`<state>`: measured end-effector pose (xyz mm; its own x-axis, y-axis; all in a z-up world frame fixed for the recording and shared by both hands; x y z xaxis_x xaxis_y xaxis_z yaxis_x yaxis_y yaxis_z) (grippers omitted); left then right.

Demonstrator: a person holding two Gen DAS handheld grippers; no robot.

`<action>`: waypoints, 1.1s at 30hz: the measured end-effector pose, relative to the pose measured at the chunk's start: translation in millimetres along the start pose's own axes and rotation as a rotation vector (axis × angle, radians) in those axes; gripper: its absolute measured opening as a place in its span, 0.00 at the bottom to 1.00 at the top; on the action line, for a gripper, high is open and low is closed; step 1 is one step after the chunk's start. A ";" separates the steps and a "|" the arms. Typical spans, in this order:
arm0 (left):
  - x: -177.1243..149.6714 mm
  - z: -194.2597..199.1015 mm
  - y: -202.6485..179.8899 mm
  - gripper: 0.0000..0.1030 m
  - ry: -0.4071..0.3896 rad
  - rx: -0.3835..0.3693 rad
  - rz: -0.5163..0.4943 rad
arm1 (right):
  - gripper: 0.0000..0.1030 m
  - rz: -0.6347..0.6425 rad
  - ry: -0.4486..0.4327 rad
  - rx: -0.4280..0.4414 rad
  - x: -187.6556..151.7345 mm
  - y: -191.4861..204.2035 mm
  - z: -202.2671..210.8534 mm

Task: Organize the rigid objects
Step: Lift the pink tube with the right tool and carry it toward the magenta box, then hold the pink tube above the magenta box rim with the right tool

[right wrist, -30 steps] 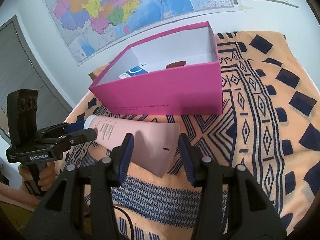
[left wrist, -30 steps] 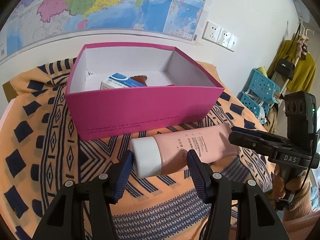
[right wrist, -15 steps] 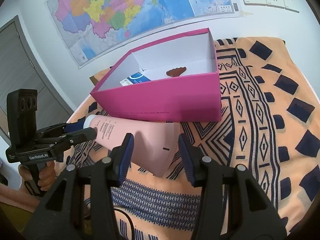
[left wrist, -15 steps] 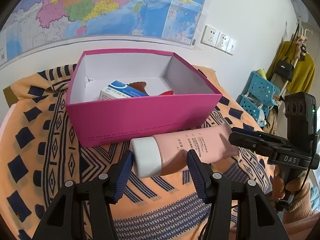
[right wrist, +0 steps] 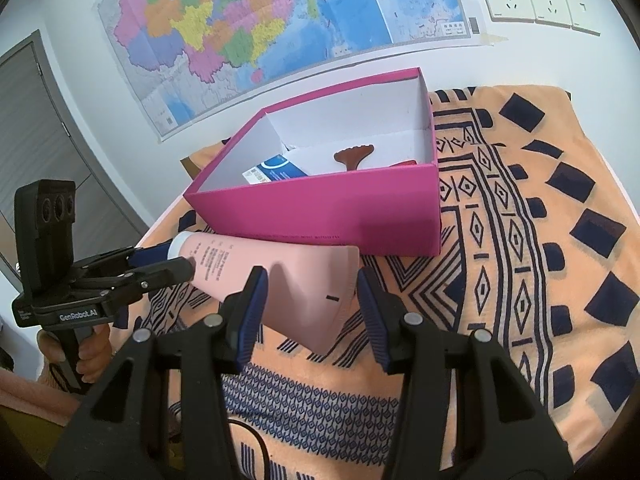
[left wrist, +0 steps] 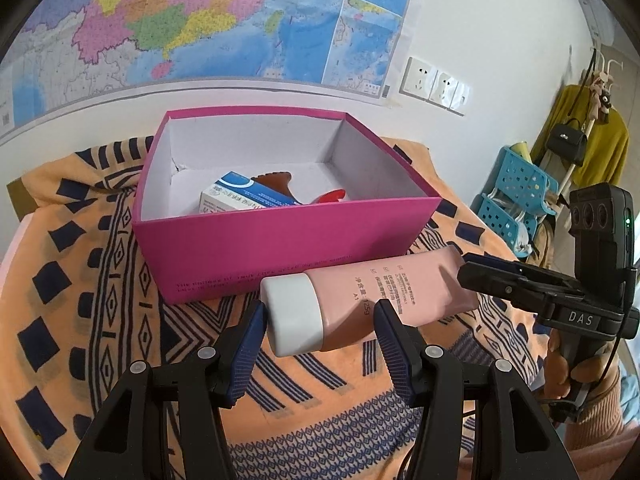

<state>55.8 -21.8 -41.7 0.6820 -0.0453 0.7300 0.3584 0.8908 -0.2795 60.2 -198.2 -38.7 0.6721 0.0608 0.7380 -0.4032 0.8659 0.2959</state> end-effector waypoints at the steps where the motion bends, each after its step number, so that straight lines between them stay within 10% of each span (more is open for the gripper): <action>1: 0.5 0.1 0.0 0.54 0.000 -0.001 0.000 | 0.48 0.000 -0.001 0.001 0.8 -0.1 0.2; 33: 10.5 2.0 -4.3 0.54 -0.024 0.006 -0.027 | 0.48 0.026 -0.032 -0.001 17.2 -2.5 4.8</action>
<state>60.1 -25.2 -31.5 0.6563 -0.0586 0.7522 0.3729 0.8919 -0.2558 69.8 -201.7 -23.9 0.6412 0.0668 0.7644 -0.4195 0.8647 0.2763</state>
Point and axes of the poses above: each gripper's, at about its wrist camera, not at the fingertips, and z roughly against the way its jaws point, y to its left, x to its top, the point moved 5 cm from there along -z, roughly the way its jaws point, and after that the axes turned 7 degrees about -x, right-handed, at the moved point
